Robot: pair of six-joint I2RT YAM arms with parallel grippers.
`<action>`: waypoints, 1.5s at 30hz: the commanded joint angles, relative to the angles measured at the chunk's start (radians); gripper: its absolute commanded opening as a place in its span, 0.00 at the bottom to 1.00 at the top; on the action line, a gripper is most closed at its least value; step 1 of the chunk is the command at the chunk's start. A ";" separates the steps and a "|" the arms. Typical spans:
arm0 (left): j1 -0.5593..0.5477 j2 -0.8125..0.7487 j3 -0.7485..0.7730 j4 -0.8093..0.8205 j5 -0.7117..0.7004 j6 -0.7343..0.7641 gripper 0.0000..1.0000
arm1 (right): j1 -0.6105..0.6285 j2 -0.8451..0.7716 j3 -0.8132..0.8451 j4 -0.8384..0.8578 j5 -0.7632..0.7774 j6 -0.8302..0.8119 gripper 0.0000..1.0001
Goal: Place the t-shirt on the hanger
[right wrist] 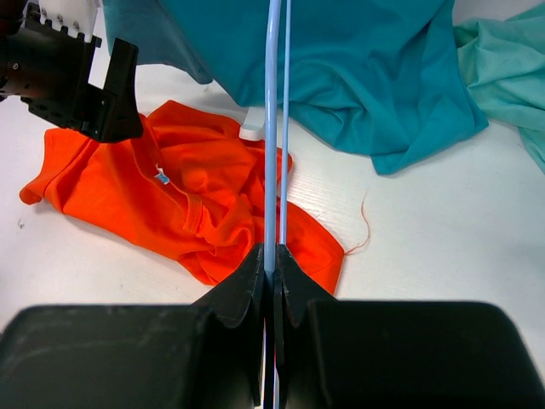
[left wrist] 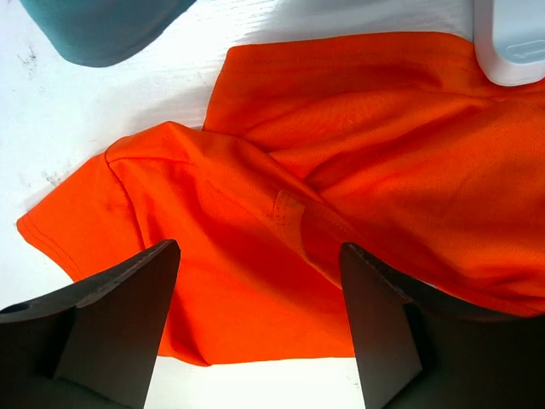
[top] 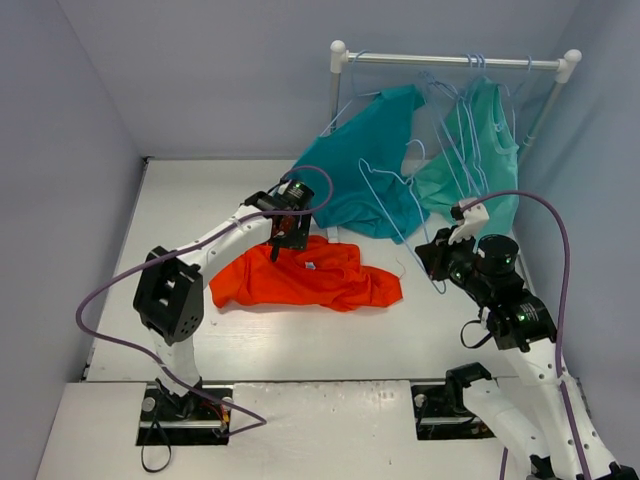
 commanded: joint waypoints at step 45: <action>0.031 -0.078 -0.098 0.031 0.001 0.080 0.00 | 0.042 -0.033 -0.007 0.057 -0.092 0.000 0.00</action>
